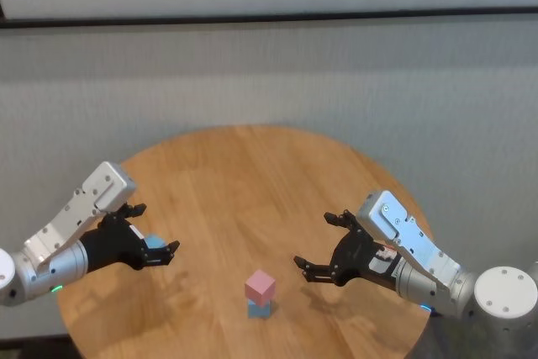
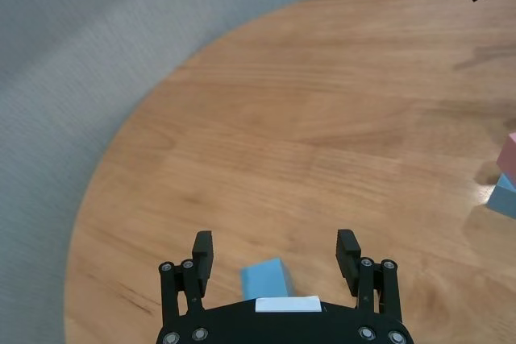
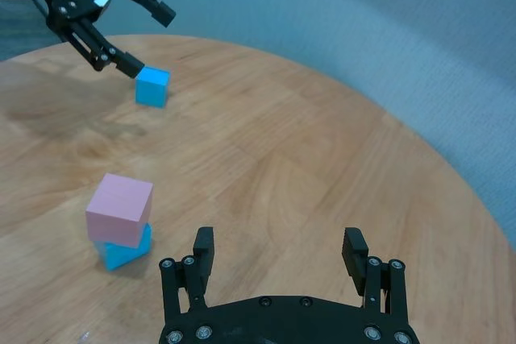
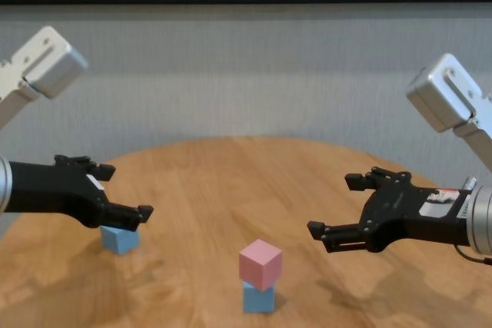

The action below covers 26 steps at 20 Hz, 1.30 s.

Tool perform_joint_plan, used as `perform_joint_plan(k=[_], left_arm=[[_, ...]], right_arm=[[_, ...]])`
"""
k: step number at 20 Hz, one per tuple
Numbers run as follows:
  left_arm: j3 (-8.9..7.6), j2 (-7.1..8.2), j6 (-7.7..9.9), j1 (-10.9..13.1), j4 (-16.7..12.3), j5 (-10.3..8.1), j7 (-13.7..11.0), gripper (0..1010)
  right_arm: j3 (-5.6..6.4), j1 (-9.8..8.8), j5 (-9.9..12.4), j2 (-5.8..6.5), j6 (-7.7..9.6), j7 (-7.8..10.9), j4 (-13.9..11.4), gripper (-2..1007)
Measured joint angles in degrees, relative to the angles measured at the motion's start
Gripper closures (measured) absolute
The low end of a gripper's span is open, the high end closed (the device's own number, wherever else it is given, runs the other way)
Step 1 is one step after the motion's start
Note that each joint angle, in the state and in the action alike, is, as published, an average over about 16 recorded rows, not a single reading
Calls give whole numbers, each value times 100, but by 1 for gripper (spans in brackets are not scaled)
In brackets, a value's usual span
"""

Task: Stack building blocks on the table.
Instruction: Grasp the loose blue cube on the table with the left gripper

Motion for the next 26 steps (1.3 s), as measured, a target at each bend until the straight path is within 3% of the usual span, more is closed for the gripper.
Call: perform_joint_plan(k=[6, 14, 26], left_arm=[[-81, 18, 296, 124, -256, 42, 166, 8], [-256, -108, 597, 282, -403, 83, 478, 8], [-524, -285, 763, 526, -372, 168, 743, 8]], right_arm=[[0, 0, 0, 0, 0, 0, 0, 4], [0, 0, 0, 0, 0, 0, 0, 4], [0, 0, 0, 0, 0, 0, 0, 4]])
